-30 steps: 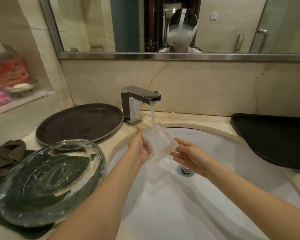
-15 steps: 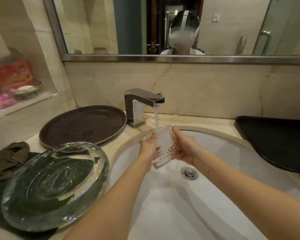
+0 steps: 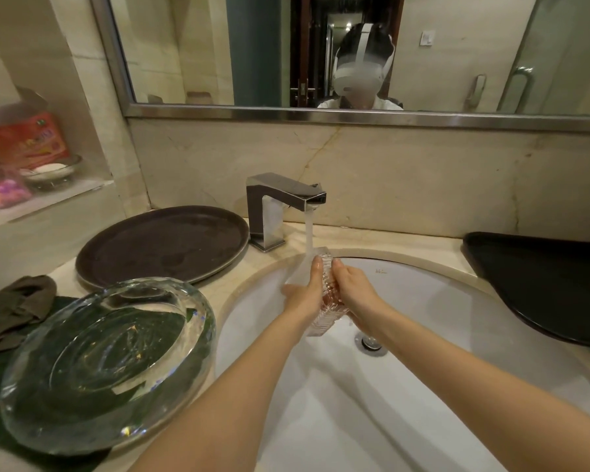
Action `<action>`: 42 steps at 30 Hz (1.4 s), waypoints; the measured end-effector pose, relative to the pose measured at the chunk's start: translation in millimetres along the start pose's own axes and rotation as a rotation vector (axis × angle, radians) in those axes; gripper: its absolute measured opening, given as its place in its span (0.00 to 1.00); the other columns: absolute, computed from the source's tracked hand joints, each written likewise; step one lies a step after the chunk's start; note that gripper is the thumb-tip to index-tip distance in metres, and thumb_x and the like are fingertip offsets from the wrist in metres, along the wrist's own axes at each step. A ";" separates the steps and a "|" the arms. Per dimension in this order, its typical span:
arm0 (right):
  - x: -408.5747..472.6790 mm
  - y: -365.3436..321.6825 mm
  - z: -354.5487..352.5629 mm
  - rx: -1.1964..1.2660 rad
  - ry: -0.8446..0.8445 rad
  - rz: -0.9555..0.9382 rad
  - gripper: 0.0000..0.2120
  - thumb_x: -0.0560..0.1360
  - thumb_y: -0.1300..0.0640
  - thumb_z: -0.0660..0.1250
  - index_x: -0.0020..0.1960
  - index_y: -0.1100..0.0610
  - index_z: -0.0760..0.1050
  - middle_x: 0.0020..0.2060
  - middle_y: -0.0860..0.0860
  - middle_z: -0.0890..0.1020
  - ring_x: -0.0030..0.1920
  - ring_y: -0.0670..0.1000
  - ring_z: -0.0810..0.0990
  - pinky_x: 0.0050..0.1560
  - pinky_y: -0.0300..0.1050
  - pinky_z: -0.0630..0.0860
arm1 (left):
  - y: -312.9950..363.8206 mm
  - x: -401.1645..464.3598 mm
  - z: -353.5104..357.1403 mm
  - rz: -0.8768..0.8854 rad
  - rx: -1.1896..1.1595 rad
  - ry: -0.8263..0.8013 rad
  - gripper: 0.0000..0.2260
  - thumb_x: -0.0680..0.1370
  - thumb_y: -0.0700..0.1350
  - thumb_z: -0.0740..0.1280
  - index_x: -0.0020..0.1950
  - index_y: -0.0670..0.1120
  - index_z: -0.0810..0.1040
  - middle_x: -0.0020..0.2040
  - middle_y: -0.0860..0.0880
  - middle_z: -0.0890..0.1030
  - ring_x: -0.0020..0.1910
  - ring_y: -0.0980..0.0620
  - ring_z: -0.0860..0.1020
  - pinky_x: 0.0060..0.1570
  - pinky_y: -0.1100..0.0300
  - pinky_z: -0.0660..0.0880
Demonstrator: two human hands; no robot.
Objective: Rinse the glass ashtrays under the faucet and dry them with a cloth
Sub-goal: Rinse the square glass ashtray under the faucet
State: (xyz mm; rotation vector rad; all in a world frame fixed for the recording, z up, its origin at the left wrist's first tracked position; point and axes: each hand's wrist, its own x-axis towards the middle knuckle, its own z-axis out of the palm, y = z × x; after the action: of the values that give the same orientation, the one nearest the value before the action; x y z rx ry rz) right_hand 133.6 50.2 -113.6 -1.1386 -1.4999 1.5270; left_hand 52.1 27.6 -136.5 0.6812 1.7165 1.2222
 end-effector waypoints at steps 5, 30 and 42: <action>1.6 -1.5 5.7 -0.109 -0.058 -0.083 0.17 0.83 0.55 0.49 0.48 0.61 0.74 0.41 0.58 0.79 0.41 0.53 0.78 0.43 0.46 0.75 | -33.5 55.8 10.3 0.055 -0.026 -0.092 0.60 0.45 0.85 0.55 0.72 0.56 0.63 0.70 0.43 0.70 0.68 0.44 0.70 0.65 0.45 0.69; 14.5 -13.0 -8.3 -0.287 -0.072 0.052 0.19 0.78 0.42 0.58 0.60 0.55 0.67 0.46 0.51 0.75 0.46 0.50 0.76 0.47 0.46 0.72 | 20.1 -11.4 -28.2 0.059 -0.239 0.211 0.13 0.78 0.52 0.59 0.47 0.44 0.77 0.42 0.45 0.80 0.39 0.47 0.78 0.39 0.56 0.74; 36.0 3.1 4.3 -0.126 0.143 0.030 0.15 0.82 0.52 0.50 0.61 0.60 0.68 0.58 0.57 0.75 0.56 0.55 0.74 0.61 0.53 0.71 | 23.4 -12.8 -25.1 0.040 -0.348 -0.026 0.12 0.81 0.44 0.57 0.43 0.44 0.77 0.36 0.47 0.78 0.34 0.51 0.76 0.32 0.61 0.72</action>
State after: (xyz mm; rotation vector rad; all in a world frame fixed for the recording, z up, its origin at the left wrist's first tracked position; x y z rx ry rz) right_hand 116.7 81.6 -121.0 -1.3193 -1.5048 1.3559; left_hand 34.1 14.5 -107.4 0.5201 1.4247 1.4876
